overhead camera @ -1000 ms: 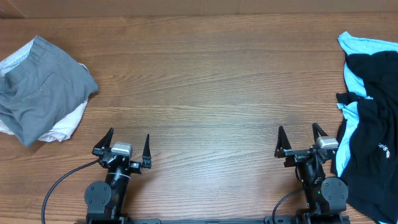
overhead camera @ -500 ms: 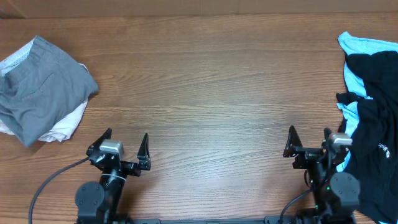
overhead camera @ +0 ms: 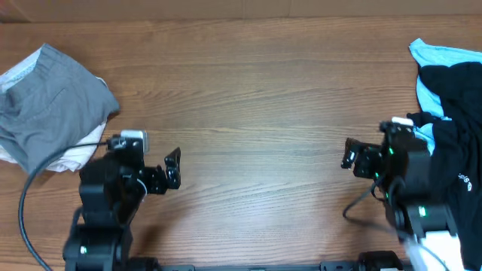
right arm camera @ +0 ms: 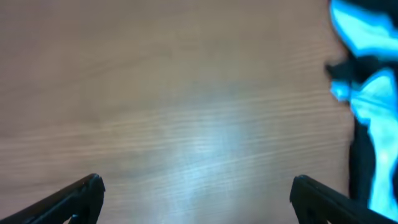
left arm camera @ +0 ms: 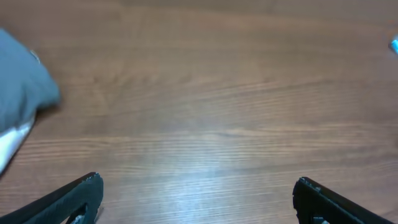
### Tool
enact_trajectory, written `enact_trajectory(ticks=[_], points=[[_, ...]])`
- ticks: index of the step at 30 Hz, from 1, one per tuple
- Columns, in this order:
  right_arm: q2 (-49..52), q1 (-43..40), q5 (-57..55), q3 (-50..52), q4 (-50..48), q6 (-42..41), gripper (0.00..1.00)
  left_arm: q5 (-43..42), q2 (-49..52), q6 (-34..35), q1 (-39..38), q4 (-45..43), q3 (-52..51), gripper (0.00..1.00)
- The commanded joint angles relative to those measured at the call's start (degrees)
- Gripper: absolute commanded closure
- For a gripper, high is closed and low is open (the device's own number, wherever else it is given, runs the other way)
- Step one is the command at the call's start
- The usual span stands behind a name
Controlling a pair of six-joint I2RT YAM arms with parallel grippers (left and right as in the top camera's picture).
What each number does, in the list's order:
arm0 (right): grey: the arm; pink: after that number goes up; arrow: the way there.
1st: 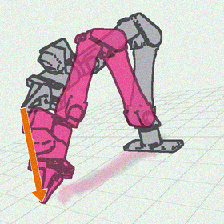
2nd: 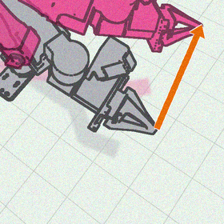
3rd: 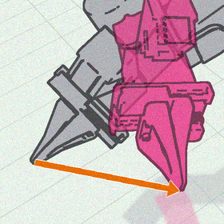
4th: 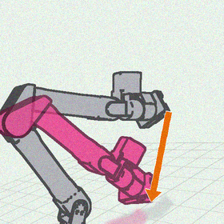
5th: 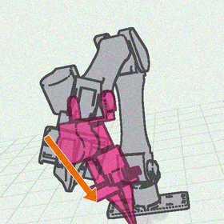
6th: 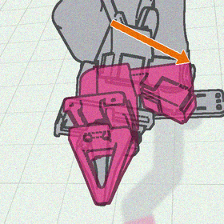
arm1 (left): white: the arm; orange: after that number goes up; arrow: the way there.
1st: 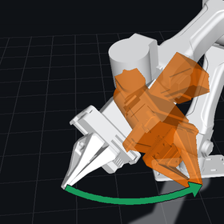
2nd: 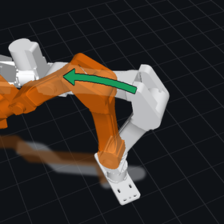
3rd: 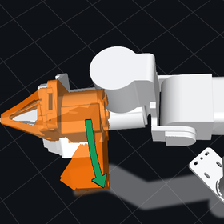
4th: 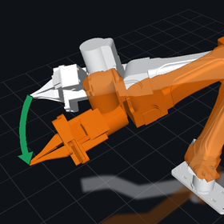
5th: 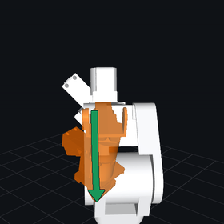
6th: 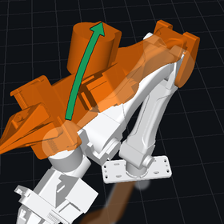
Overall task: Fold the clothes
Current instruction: 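Reach the right gripper into the clothes pile and grasp the black t-shirt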
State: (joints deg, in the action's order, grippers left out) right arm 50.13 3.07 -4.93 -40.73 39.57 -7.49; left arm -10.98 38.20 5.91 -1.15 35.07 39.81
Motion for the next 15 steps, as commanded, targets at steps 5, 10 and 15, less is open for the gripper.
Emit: enact_trajectory(ticks=[5,10,15], points=[[17.38,-1.38,-6.32,-6.01,1.16,-10.12,0.00,-1.07,9.79,0.55,-0.37,4.09,5.95,0.00],[21.68,-11.17,-15.50,-5.99,1.62,-23.02,0.00,-1.14,10.78,1.01,-0.37,4.44,5.95,0.00],[25.90,-26.29,-16.02,-5.05,1.73,-29.83,0.00,-1.11,10.78,0.98,-0.37,4.37,5.95,0.00]])
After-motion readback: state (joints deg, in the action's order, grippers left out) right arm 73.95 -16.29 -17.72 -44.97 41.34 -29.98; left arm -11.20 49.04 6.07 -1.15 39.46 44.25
